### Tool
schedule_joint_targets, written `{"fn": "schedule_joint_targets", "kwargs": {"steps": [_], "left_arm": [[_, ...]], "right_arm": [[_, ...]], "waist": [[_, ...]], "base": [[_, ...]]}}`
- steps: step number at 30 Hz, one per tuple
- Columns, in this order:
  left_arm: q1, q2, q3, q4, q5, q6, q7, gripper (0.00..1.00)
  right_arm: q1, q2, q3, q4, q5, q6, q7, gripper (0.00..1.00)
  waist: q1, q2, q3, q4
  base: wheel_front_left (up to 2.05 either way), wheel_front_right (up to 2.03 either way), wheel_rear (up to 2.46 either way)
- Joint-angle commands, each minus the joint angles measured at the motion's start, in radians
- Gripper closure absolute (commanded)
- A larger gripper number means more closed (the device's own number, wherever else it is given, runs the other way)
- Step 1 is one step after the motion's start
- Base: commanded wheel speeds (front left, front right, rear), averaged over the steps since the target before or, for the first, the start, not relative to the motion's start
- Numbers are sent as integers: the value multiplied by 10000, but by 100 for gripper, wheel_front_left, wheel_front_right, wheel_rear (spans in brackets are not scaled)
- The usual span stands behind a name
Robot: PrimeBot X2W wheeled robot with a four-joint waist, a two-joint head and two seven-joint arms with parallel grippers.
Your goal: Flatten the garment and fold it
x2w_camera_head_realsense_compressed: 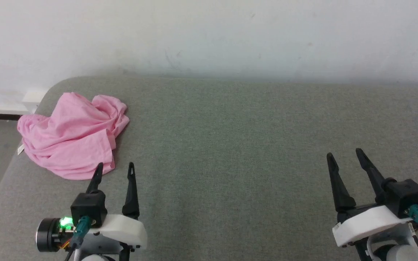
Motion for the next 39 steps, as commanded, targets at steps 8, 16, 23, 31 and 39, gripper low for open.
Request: {"fn": "schedule_joint_targets", "kwargs": {"steps": [8,16,23,31,39], "left_arm": [[-172,47,-43,-63,-79,197,-258,0],[-167,19,-11,-34,-129,295,-426,0],[-152,-11,68,24,-158,393,-571,0],[-318,-33,150,158,-257,355,-739,0],[-1972,448,1113,719,-654,-149,-906,0]], "right_arm": [[132,19,36,-194,235,-8,-266,0],[194,22,85,-283,353,-10,-433,0],[219,24,155,-376,433,-11,-579,0],[254,27,148,-492,530,-12,-746,0],[78,30,311,-624,350,-13,-913,0]], "waist": [[0,-1,60,679],[0,-1,101,1304],[0,-1,172,1784],[0,-1,320,2263],[0,-1,795,2512]], "base": [[0,0,0],[0,0,0],[0,0,0],[0,0,0],[0,0,0]]}}
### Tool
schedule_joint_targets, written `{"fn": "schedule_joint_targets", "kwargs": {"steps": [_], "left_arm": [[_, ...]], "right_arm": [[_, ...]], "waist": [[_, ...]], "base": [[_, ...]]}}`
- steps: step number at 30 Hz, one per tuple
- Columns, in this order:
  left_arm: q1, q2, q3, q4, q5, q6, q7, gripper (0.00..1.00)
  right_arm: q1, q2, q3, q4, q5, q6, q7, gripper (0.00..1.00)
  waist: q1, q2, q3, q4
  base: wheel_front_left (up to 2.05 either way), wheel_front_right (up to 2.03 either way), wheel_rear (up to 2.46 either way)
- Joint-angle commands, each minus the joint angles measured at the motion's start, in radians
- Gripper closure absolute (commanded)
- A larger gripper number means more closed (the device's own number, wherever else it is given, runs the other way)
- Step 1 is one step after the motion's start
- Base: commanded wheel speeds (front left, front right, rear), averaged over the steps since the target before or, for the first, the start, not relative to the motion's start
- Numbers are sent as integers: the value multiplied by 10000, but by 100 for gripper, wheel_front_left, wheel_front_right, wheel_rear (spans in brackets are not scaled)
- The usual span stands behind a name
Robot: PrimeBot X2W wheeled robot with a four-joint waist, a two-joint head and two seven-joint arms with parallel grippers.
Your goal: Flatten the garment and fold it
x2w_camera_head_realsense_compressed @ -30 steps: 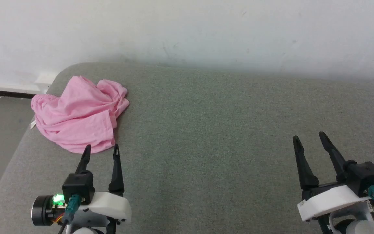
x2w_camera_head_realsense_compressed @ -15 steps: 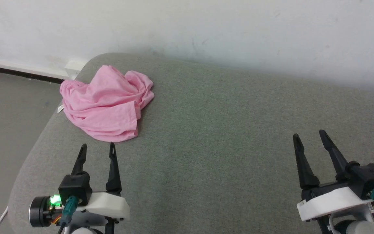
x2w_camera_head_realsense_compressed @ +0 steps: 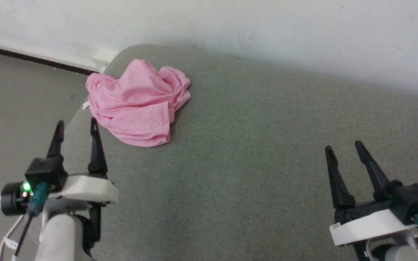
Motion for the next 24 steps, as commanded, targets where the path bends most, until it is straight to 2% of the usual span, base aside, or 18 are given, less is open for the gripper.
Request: {"fn": "schedule_joint_targets", "kwargs": {"steps": [1,3,9,14,20,24], "left_arm": [[-637,276,216,377,-71,-189,-106,0],[-922,354,309,611,-139,-265,-126,0],[-3117,1139,380,2657,-259,-813,-160,0],[-5246,1769,420,4467,-681,-1386,622,0],[-7142,2596,-85,6127,-1107,-1848,2271,0],[-7918,2958,-1186,6715,-2146,-1922,4128,0]], "right_arm": [[-66,17,-3,-129,-78,-14,-105,0],[-107,17,1,-158,-117,-14,-126,0],[-445,19,-56,-357,-398,-15,-252,0],[-861,-1,-60,-564,-619,-16,-356,0],[-1351,-164,42,-897,-815,-17,-482,0],[-1600,-208,51,-1132,-867,-17,-565,0]], "waist": [[-1,-1,339,54],[-1,-1,465,44],[-1,-1,1393,-87],[-1,-1,2307,-334],[-1,-1,3321,-762],[-1,-1,3897,-1047]], "base": [[0,0,0],[0,0,0],[0,0,0],[0,0,0],[0,0,0],[0,0,0]]}}
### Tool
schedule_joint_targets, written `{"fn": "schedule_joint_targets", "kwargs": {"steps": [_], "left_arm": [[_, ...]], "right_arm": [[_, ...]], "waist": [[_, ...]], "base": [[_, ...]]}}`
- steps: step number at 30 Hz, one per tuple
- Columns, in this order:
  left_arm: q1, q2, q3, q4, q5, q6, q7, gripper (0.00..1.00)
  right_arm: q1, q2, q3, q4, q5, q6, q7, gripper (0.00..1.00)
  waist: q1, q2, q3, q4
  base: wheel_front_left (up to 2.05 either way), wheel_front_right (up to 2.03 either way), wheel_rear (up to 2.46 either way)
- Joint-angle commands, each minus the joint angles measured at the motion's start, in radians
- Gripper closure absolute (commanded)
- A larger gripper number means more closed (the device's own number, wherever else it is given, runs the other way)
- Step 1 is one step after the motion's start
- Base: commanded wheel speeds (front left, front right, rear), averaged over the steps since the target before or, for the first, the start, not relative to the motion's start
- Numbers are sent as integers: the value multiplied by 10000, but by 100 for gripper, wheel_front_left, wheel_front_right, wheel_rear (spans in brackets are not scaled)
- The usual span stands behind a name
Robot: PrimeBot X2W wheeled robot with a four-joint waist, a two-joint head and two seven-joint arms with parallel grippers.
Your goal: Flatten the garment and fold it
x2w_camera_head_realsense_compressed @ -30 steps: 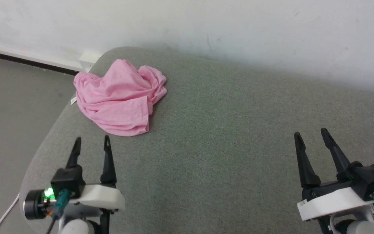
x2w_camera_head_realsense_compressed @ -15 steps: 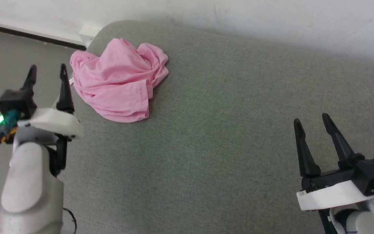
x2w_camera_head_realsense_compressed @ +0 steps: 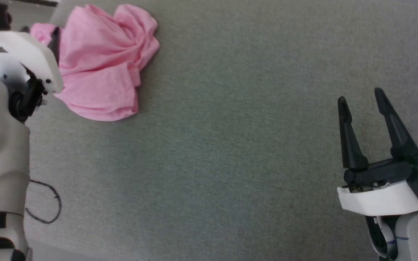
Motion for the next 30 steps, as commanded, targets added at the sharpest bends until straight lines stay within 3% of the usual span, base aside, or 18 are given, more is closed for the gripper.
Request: {"fn": "schedule_joint_targets", "kwargs": {"steps": [1,9,19,20,21,30], "left_arm": [[-374,199,-313,171,-553,-45,572,0],[-908,1728,-1973,486,-2738,-132,3678,0],[-1164,2344,-4066,755,-4325,-238,5335,0],[-1226,2393,-4200,836,-4494,-249,5405,57],[-1294,2480,-4408,878,-4612,-259,5527,100],[-1868,3510,-5396,150,-4931,-270,4483,100]], "right_arm": [[-210,-72,13,-156,-71,-17,-113,0],[-758,-186,177,-522,-77,-19,-279,0],[-999,-230,317,-662,-113,-20,-488,0],[-1024,-232,342,-655,-99,-21,-509,0],[-1052,-232,372,-654,-84,-21,-530,0],[-736,-22,297,-274,246,-21,-550,0]], "waist": [[-2,-1,906,-571],[-2,-1,2000,-984],[-2,-1,2606,-881],[-2,-1,2606,-854],[-2,-1,2594,-834],[-2,-1,1337,-824]], "base": [[0,0,0],[0,0,0],[0,0,0],[0,0,0],[0,0,0],[0,0,0]]}}
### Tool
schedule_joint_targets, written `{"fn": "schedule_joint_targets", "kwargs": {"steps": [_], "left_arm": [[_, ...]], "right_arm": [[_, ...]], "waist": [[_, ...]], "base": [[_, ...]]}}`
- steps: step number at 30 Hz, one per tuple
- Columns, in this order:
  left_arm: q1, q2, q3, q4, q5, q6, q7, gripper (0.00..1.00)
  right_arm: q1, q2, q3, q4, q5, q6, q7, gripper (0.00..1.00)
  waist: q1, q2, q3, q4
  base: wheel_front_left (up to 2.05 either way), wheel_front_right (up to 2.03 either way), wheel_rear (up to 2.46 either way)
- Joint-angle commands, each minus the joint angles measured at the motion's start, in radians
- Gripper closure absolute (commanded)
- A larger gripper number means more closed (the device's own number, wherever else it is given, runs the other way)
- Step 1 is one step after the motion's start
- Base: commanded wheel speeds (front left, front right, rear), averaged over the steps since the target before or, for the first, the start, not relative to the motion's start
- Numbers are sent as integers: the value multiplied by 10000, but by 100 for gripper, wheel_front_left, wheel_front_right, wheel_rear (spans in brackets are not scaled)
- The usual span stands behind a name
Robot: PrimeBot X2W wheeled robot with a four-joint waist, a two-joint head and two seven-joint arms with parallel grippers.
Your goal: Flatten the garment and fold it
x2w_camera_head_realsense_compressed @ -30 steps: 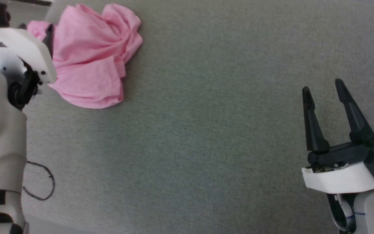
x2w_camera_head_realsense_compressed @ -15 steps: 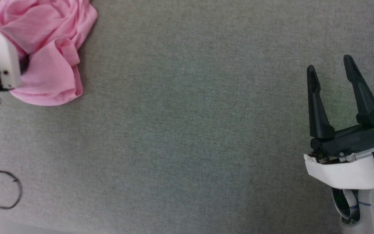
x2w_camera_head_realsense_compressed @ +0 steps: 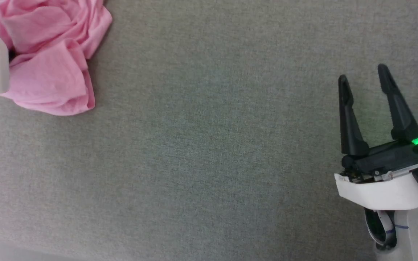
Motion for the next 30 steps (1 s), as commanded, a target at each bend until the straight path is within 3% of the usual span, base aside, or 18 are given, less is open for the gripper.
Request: {"fn": "schedule_joint_targets", "kwargs": {"steps": [1,8,16,23,30], "left_arm": [[-106,263,-158,-238,-22,6,-269,100],[-925,837,-1452,-1886,-3,6,-1426,100],[-2391,932,-3106,-3957,-93,6,-1895,100],[-3420,88,-4654,-5023,-263,6,-2016,100],[-3233,-1087,-6003,-4933,-943,6,-2702,100]], "right_arm": [[171,51,-47,122,101,-19,-45,0],[826,199,-231,573,290,-19,-45,0],[1277,229,-313,764,821,-19,-45,0],[1516,231,-336,801,1203,-19,-45,0],[1655,232,-393,833,1457,-19,-45,0]], "waist": [[-2,0,-916,-71],[-2,0,-2267,-258],[-2,0,-3214,-1120],[-2,0,-3577,-2391],[-2,0,-3644,-3731]], "base": [[0,0,0],[0,0,0],[0,0,0],[0,0,0],[0,0,0]]}}
